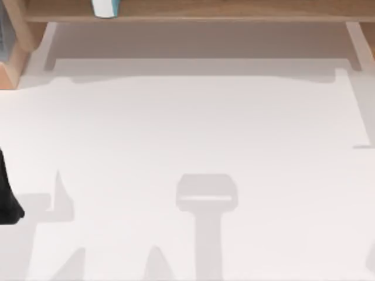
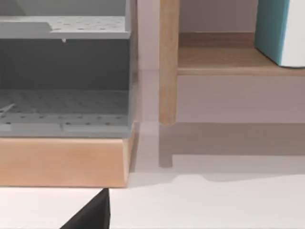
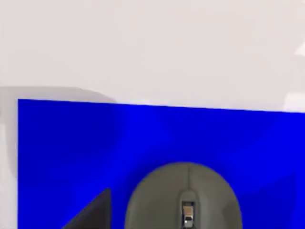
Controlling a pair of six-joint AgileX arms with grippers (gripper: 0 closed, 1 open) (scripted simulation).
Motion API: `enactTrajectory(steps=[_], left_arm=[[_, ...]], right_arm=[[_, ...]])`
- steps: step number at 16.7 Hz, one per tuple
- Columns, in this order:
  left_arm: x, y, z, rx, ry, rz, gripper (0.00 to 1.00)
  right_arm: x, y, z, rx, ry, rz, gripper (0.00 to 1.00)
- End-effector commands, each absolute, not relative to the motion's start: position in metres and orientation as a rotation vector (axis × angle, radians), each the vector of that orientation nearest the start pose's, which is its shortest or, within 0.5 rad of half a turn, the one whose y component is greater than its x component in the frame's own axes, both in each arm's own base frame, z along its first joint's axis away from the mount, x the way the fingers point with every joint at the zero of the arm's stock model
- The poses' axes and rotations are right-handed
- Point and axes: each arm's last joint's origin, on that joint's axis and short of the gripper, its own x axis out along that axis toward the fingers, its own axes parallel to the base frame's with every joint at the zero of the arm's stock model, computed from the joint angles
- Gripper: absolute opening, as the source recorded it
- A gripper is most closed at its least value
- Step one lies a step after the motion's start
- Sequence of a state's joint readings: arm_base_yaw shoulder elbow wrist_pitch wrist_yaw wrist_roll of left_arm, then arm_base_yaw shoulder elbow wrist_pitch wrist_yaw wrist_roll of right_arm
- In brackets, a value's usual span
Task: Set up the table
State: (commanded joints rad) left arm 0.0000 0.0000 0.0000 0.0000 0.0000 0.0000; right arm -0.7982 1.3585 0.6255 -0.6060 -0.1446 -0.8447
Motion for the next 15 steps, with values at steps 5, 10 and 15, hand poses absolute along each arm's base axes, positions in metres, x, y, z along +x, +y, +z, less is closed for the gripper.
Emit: enactTrajectory(steps=[5, 10, 15], left_arm=[[0.106, -0.001, 0.16, 0.0, 0.0, 0.0, 1.0], [0.106, -0.001, 0.16, 0.0, 0.0, 0.0, 1.0], [0.106, -0.001, 0.16, 0.0, 0.0, 0.0, 1.0]], right_arm=[[0.179, -0.167, 0.139, -0.379, 0.997, 0.033, 1.0], [0.204, -0.182, 0.133, -0.746, 0.649, 0.06, 1.0], [0.221, -0.187, 0.122, -1.116, 0.339, 0.057, 1.0]])
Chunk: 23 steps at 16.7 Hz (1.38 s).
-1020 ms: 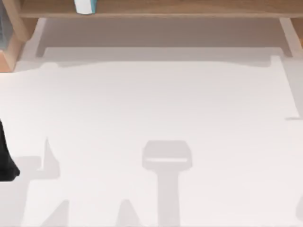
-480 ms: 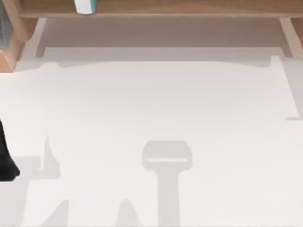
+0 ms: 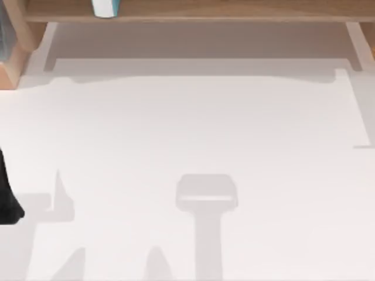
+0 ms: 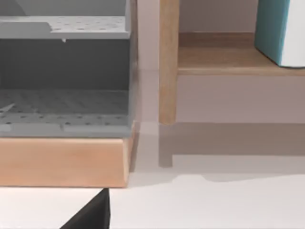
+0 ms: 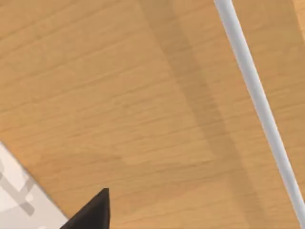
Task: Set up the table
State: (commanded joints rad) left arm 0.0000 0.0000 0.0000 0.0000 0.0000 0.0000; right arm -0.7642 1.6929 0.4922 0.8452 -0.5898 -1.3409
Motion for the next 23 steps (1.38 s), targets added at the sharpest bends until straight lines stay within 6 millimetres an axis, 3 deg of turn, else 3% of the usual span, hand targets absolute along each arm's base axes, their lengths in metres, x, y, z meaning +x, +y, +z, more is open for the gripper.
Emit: enactTrajectory(steps=[5, 9, 18, 23], left_arm=[[0.106, -0.001, 0.16, 0.0, 0.0, 0.0, 1.0], [0.106, -0.001, 0.16, 0.0, 0.0, 0.0, 1.0], [0.106, -0.001, 0.16, 0.0, 0.0, 0.0, 1.0], [0.106, -0.001, 0.16, 0.0, 0.0, 0.0, 1.0]], right_arm=[[0.228, -0.184, 0.107, -1.409, 0.112, 0.025, 1.0], [0.226, -0.18, 0.094, -1.537, 0.026, 0.001, 1.0], [0.226, -0.18, 0.09, -1.572, 0.008, -0.012, 1.0], [0.249, -0.179, 0.089, -1.571, 0.008, -0.008, 1.0]])
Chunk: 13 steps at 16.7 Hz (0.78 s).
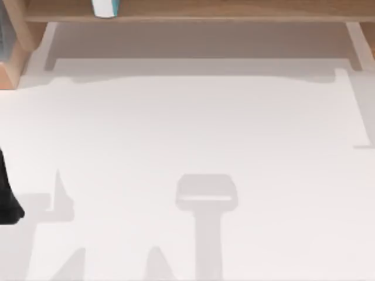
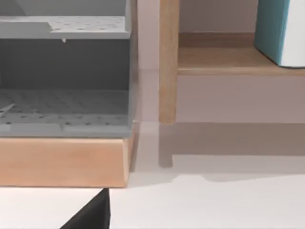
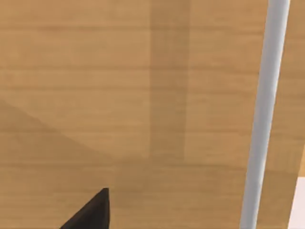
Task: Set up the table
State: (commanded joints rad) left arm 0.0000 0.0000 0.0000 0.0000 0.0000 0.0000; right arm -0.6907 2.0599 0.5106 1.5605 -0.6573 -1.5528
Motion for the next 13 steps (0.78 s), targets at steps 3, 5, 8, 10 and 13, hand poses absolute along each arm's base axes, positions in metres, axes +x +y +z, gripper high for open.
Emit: enactTrajectory(steps=[3, 5, 8, 10, 13], left_arm=[[0.1057, -0.0012, 0.16, 0.0, 0.0, 0.0, 1.0], [0.1057, -0.0012, 0.16, 0.0, 0.0, 0.0, 1.0], [0.1057, -0.0012, 0.16, 0.0, 0.0, 0.0, 1.0], [0.1057, -0.0012, 0.16, 0.0, 0.0, 0.0, 1.0], [0.1057, -0.0012, 0.16, 0.0, 0.0, 0.0, 1.0]], right_arm=[[0.25, -0.1789, 0.0892, -1.571, 0.008, -0.008, 1.0], [0.25, -0.1789, 0.0892, -1.571, 0.008, -0.008, 0.92], [0.25, -0.1789, 0.0892, -1.571, 0.008, -0.008, 0.7], [0.25, -0.1789, 0.0892, -1.571, 0.008, -0.008, 0.55], [0.25, -0.1789, 0.0892, -1.571, 0.008, -0.008, 0.32]])
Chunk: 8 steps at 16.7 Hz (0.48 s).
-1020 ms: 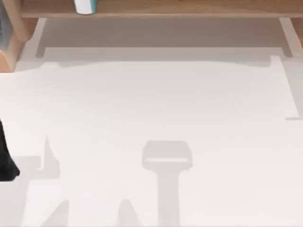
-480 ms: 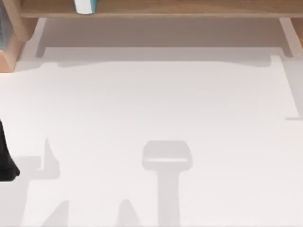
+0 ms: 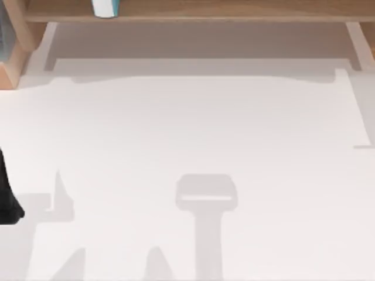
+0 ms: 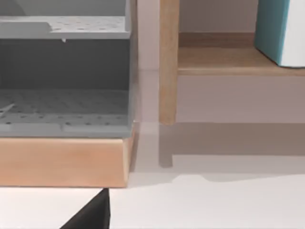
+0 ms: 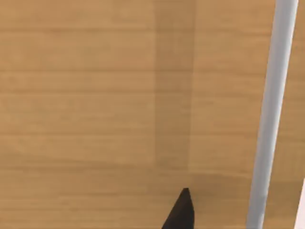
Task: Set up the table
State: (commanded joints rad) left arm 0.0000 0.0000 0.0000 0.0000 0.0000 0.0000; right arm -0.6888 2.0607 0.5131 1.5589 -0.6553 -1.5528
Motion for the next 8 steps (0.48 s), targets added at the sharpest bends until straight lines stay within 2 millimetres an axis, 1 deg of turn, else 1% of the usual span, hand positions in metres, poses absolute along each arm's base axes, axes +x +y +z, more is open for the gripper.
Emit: enactTrajectory(steps=[4, 5, 8], left_arm=[[0.1057, -0.0012, 0.16, 0.0, 0.0, 0.0, 1.0], [0.1057, -0.0012, 0.16, 0.0, 0.0, 0.0, 1.0], [0.1057, -0.0012, 0.16, 0.0, 0.0, 0.0, 1.0]], right_arm=[[0.25, -0.1789, 0.0892, -1.571, 0.008, -0.008, 0.02], [0.25, -0.1789, 0.0892, -1.571, 0.008, -0.008, 0.0], [0.25, -0.1789, 0.0892, -1.571, 0.008, -0.008, 0.0]])
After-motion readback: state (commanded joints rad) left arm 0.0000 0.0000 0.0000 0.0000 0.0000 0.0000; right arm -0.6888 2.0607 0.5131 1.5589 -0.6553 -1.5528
